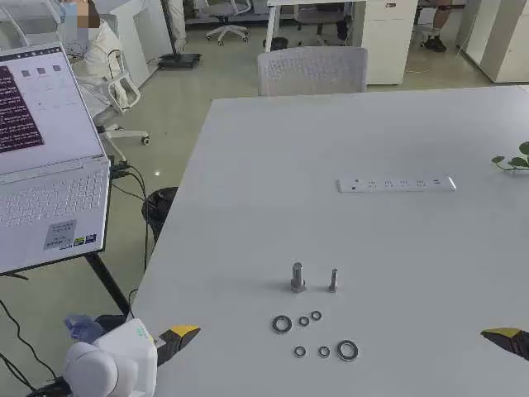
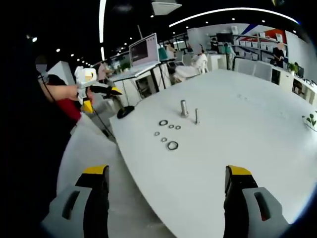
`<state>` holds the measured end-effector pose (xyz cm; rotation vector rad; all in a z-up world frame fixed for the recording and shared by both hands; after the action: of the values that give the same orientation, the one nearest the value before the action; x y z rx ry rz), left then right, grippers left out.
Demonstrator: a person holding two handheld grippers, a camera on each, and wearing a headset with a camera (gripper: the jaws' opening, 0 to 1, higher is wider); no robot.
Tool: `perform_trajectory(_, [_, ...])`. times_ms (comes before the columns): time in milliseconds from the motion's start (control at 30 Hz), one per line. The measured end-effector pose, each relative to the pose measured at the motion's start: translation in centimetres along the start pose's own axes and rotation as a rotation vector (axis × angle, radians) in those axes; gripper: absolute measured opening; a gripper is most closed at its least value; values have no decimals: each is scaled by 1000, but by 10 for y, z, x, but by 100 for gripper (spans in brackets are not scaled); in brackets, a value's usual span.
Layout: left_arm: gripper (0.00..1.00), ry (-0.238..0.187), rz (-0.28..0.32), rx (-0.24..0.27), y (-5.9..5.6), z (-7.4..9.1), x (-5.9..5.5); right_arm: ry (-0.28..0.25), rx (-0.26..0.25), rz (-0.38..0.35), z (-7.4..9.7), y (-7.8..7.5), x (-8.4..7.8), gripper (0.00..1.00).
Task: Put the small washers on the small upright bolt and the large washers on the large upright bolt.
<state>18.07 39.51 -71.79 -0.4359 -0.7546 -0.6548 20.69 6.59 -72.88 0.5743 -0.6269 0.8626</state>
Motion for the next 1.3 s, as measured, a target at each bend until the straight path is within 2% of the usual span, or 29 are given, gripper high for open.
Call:
perform_trajectory(300, [99, -4, 8, 15, 5, -2, 3, 27, 12, 18, -7, 1, 0, 98])
perform_trajectory(800, [98, 2, 9, 19, 12, -4, 4, 32, 18, 18, -12, -3, 2, 98])
perform_trajectory(1067, [98, 2, 5, 26, 17, -7, 6, 54, 18, 21, -15, -4, -4, 98])
perform_trajectory(1300, [98, 9, 9, 28, 20, -10, 4, 60, 18, 15, -15, -6, -7, 98])
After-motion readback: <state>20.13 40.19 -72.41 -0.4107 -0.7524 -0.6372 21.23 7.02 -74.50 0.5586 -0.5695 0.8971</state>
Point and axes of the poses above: the centre of the closed fingertips' face, and the gripper's own axes: z roughly backward along the fingers, y roughly to its left, x roughly out of its top, the point moved 3 cm from there along z, roughly backward along the fingers, and after that the axes turned 7 degrees about y, right-handed, at the moved point
